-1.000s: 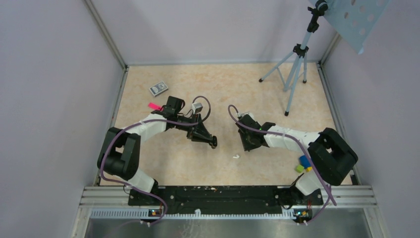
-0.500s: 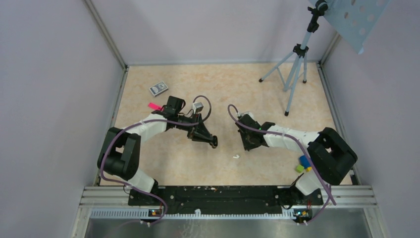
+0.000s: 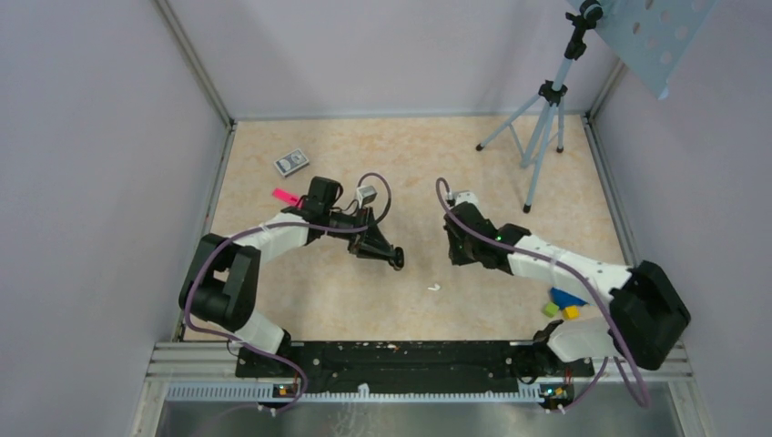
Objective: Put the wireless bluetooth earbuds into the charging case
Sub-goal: Pick up the right earbud from the center of the board, then insert the right earbud into the right side groove of the charging case.
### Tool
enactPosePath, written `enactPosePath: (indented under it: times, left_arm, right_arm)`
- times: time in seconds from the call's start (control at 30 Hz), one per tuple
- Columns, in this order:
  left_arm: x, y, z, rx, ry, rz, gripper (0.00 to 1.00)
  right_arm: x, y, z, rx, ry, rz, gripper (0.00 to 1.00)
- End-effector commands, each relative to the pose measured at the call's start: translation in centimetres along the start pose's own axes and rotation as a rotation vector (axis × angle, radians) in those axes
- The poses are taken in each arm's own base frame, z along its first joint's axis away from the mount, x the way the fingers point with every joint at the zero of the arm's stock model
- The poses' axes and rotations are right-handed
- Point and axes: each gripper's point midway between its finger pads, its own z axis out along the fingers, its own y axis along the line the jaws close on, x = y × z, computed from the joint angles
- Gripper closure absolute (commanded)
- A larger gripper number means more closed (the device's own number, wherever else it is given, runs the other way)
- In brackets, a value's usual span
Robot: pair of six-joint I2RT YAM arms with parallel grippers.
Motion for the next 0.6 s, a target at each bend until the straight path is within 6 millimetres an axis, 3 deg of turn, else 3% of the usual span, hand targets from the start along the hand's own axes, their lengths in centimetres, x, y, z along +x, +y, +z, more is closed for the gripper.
enactPosePath:
  times: [0.0,0.13,0.27,0.4,0.57]
  left_arm:
    - [0.2,-2.1,0.0,0.097,-0.005,0.127,1.0]
    - [0.2,-2.9,0.0,0.123,-0.005,0.161,1.0]
    - [0.2,-3.7,-0.1,0.146,-0.008,0.172,1.0]
    - [0.2,-5.4,-0.4,0.208,-0.045,0.221,1.0]
    - [0.6,-6.3,-0.7,0.242,-0.051,0.202,1.0]
  right_arm:
    - [-8.2,2.8,-6.4,-0.173,-0.346,0.092,0.96]
    - [-11.7,5.4,-10.9,-0.322,-0.533,0.114,0.96]
    - [-13.8,8.5,-14.4,-0.421,-0.676,0.11,0.96]
    - [-14.2,11.4,-16.4,-0.5,-0.76,0.116,0.96]
    - [-14.7,12.4,-17.3,-0.558,-0.813,0.186,0.96]
